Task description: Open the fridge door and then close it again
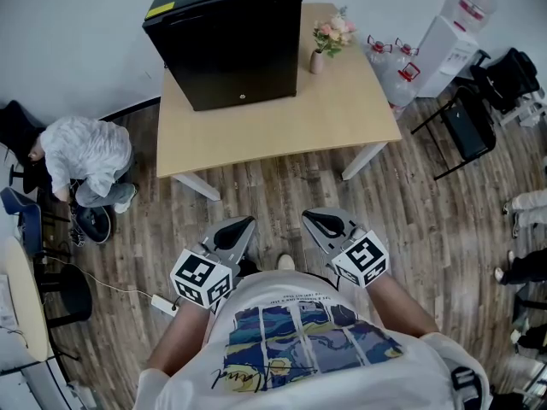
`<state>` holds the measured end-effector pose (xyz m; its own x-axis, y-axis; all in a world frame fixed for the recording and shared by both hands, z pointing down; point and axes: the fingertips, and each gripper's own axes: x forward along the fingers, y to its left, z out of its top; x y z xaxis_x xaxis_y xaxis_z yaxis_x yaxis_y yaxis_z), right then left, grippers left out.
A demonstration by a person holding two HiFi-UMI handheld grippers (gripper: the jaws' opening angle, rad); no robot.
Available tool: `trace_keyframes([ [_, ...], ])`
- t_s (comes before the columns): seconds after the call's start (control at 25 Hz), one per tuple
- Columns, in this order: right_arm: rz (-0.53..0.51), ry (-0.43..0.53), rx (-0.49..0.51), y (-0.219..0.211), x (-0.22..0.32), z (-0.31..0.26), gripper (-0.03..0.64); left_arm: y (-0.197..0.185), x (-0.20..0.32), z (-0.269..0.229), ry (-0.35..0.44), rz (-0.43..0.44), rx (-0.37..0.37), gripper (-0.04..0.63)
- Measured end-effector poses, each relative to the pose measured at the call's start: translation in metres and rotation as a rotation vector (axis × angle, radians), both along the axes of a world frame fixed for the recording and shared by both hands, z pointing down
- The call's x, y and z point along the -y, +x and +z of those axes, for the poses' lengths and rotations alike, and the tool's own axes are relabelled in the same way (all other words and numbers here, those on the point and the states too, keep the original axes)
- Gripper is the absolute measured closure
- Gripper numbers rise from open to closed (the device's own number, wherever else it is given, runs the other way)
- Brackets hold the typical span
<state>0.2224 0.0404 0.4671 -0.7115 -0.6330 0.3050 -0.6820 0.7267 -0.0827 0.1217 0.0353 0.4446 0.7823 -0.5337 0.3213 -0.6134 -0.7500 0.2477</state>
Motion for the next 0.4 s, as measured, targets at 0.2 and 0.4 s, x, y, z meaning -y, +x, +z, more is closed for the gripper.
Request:
trace_keyframes([
  [0.2,-0.005,0.002,-0.008,-0.0001,-0.0018,0.0003,0.604,0.0015,-0.0015,-0.0008,0.004,0.001,0.0,0.586],
  [0.4,-0.006,0.008,-0.009,-0.0003,-0.0002,-0.0021,0.604,0.0007,-0.0009,-0.0012,0.004,0.001,-0.001,0.586],
])
